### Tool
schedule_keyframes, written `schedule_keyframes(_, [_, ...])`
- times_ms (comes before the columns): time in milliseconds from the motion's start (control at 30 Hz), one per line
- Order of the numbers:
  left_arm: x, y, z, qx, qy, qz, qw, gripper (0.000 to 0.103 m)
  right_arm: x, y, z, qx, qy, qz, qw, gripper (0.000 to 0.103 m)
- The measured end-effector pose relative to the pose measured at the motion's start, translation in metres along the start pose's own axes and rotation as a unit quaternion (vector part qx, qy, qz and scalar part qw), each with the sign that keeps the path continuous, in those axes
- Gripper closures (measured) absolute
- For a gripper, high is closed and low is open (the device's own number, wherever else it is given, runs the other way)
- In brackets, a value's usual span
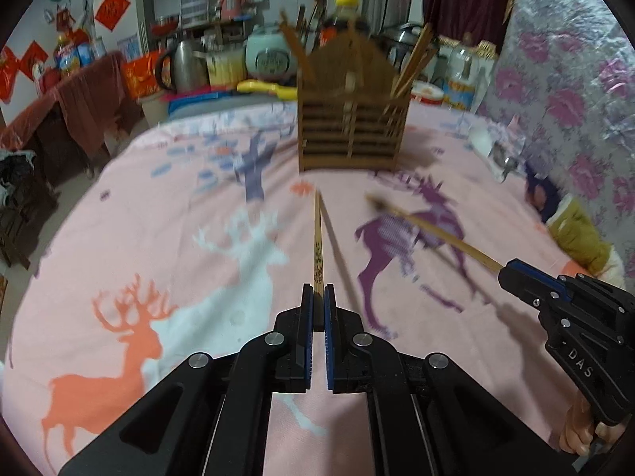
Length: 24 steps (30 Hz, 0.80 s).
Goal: Organize utensils
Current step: 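Lift both held chopsticks up toward the wooden holder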
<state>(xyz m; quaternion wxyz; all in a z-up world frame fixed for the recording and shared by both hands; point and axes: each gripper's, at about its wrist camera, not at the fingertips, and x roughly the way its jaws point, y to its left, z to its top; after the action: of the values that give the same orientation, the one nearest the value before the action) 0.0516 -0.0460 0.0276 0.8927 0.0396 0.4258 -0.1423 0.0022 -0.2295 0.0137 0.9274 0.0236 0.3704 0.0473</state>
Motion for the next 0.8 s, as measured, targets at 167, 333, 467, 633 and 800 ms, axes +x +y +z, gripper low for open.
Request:
schedule_keyframes(167, [-0.036,-0.013,0.02,0.013,-0.035,-0.01,0.9993,0.098,-0.044,0.005,0.025,-0.003,-0.058,0.009,0.998,0.097])
schedule_keyframes(333, [-0.065,-0.027,0.033,0.026,-0.06,-0.026,0.9975,0.098,-0.083,0.009,0.047,-0.007,-0.104,0.017,0.994,0.097])
schedule_keyframes(467, [-0.071,-0.039,0.034,0.041,-0.065,-0.032,0.9965,0.097,-0.09,0.012,0.05,-0.01,-0.114,0.021,0.993,0.096])
schedule_keyframes(633, [-0.05,-0.038,0.03,0.031,-0.037,-0.032,0.9983,0.098,-0.08,0.012,0.046,-0.007,-0.105,0.019,0.994,0.096])
schedule_keyframes(800, [-0.044,-0.027,0.038,0.016,-0.03,-0.037,0.9987,0.097,-0.08,0.009,0.049,-0.003,-0.106,0.02,0.994,0.096])
